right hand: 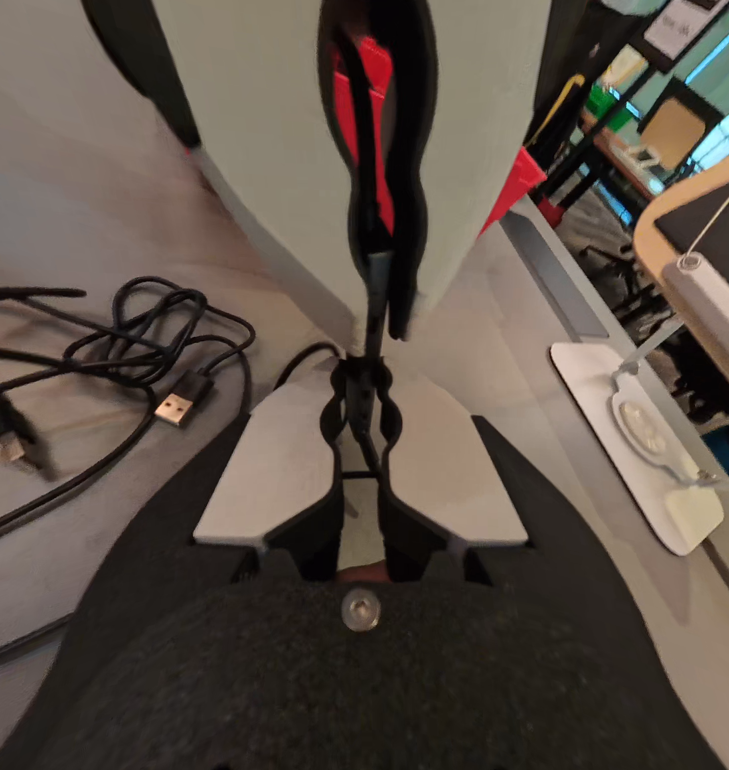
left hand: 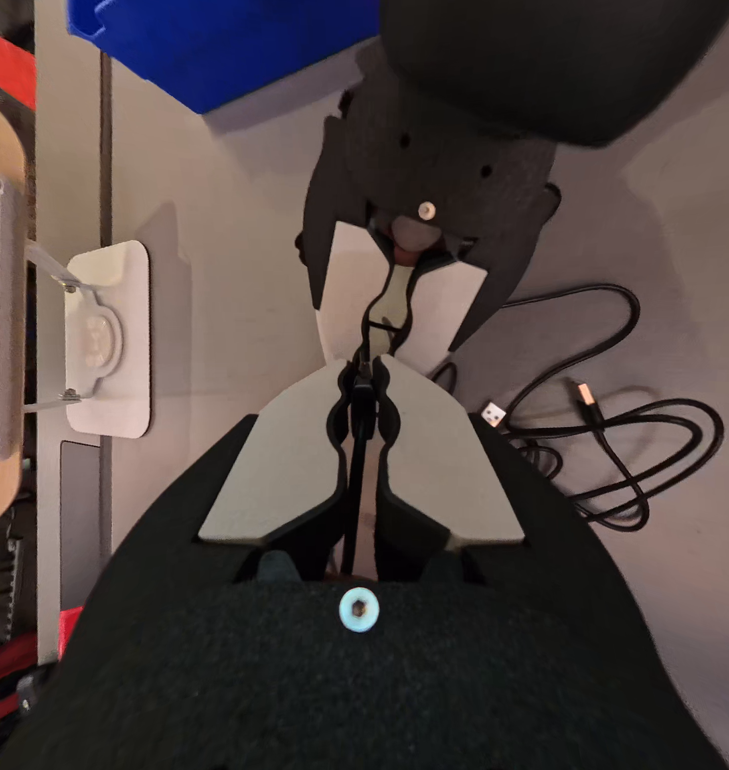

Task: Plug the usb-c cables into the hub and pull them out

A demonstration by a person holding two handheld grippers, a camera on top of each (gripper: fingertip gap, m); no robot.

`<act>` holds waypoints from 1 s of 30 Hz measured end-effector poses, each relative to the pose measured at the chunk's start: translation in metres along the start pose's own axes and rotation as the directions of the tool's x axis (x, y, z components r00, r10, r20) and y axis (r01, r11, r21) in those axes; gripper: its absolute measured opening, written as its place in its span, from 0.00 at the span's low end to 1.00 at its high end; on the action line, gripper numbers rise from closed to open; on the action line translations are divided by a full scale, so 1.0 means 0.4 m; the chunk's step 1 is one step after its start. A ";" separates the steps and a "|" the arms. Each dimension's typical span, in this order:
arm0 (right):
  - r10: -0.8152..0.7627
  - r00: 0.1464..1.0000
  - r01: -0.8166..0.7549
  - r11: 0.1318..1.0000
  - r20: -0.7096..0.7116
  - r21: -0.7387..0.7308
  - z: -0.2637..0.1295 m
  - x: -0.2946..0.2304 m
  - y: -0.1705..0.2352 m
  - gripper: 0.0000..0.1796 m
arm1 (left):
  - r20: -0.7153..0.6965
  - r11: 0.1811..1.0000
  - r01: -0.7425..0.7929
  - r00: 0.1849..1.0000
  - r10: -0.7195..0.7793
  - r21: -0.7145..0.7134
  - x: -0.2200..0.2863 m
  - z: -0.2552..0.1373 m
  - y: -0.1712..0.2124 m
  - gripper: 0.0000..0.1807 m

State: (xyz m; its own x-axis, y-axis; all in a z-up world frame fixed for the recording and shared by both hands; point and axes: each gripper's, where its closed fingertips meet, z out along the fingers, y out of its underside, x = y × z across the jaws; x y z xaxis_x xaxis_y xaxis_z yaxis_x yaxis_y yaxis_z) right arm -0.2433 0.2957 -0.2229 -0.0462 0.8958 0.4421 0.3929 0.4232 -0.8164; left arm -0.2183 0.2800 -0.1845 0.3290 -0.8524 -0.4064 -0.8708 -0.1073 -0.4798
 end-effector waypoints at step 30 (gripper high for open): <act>-0.130 0.966 0.146 0.988 -0.225 0.056 -0.153 0.102 -0.090 0.07 | 0.531 0.952 -0.306 0.805 0.265 -0.013 -0.066 -0.041 -0.026 0.05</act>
State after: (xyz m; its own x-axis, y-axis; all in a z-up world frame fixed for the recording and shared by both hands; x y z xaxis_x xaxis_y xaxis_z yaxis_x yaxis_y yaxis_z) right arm -0.2030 0.3088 -0.1526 0.1105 0.7796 0.6165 0.3301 0.5563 -0.7626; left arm -0.2238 0.2952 -0.1561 0.2276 -0.4426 -0.8674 -0.9343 0.1519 -0.3226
